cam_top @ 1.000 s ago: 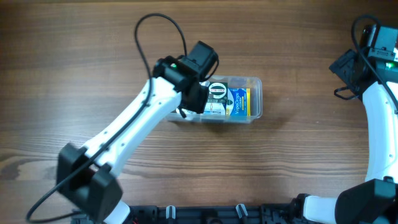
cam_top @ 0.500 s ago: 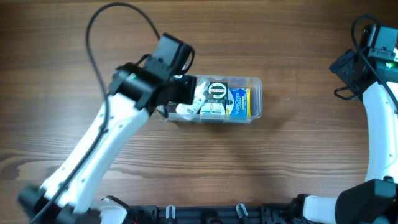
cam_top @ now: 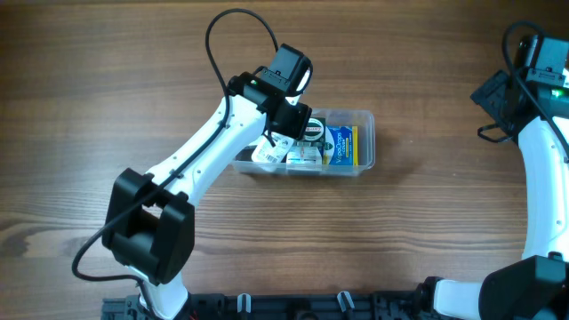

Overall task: Pack container
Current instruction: 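Lower the Calamol bottle into the container's left side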

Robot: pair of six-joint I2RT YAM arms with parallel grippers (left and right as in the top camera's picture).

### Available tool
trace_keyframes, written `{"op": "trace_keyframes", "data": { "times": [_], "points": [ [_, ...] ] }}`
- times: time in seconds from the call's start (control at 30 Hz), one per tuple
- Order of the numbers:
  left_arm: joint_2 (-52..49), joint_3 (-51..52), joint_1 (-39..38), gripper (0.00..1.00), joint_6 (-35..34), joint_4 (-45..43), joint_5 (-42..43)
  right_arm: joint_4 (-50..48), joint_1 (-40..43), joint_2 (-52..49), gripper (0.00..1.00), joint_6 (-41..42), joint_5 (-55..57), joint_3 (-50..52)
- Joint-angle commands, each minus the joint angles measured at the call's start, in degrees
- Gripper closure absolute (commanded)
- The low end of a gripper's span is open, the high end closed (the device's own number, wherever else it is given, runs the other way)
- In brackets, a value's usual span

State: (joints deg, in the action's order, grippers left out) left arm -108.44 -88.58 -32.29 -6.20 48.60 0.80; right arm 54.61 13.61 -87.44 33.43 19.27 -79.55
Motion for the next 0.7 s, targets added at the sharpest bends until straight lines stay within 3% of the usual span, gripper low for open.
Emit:
{"op": "trace_keyframes", "data": {
  "times": [0.0, 0.37, 0.67],
  "points": [
    [-1.4, -0.4, -0.1, 0.36, 1.6, -0.9, 0.7, -0.2, 0.0, -0.4, 0.0, 1.1, -0.5, -0.2],
    [-5.5, -0.4, -0.2, 0.43, 1.5, -3.4, 1.1, -0.2, 0.0, -0.4, 0.0, 1.1, -0.5, -0.2],
    [-5.7, -0.4, -0.2, 0.57, 1.3, -5.6, 1.1, -0.2, 0.0, -0.4, 0.0, 1.1, -0.5, -0.2]
  ]
}}
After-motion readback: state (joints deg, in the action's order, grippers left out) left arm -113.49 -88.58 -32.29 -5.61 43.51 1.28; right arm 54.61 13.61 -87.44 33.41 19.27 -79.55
